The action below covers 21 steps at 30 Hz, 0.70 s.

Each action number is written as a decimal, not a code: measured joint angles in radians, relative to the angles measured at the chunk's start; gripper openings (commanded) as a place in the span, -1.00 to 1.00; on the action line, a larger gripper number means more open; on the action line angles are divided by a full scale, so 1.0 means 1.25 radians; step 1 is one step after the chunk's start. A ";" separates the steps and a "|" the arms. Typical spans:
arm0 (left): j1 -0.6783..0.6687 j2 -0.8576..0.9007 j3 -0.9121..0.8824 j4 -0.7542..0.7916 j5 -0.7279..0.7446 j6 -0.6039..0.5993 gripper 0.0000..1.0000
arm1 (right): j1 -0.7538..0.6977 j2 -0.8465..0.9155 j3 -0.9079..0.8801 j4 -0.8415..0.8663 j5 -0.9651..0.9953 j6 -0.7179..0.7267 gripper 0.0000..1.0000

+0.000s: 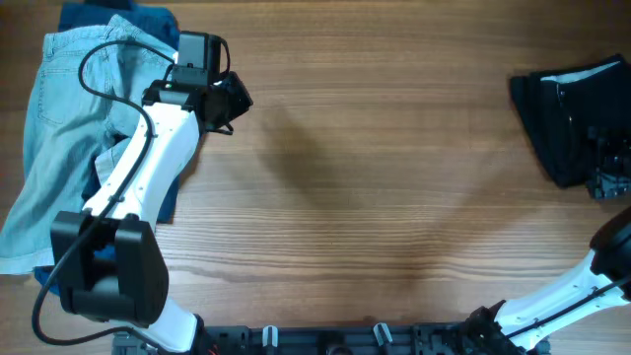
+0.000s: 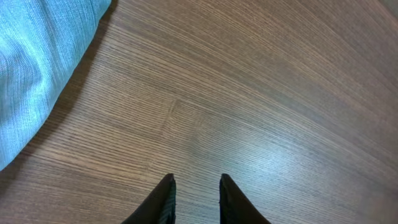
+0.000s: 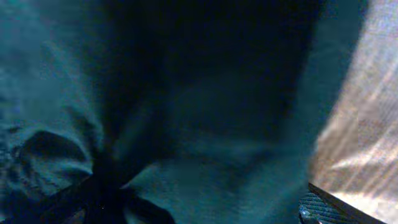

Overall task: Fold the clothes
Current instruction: 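Lower the green bundle at the table's right edge and adjust it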

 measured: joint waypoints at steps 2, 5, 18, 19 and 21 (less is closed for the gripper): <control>0.000 0.000 0.000 0.000 0.000 0.000 -0.53 | 0.000 0.000 0.000 0.006 -0.007 0.000 0.94; 0.000 0.000 0.000 0.000 0.000 0.000 -0.53 | 0.000 0.000 0.000 0.008 -0.014 0.000 0.97; 0.000 0.000 0.000 0.002 0.000 0.000 -0.53 | 0.200 0.000 -0.001 0.130 0.016 -0.036 0.99; 0.000 0.000 0.000 0.002 0.000 0.000 -0.53 | 0.203 0.000 -0.001 0.131 0.022 -0.036 1.00; 0.000 0.000 0.000 0.001 0.000 0.000 -0.53 | 0.202 0.000 -0.001 0.129 0.028 -0.036 0.99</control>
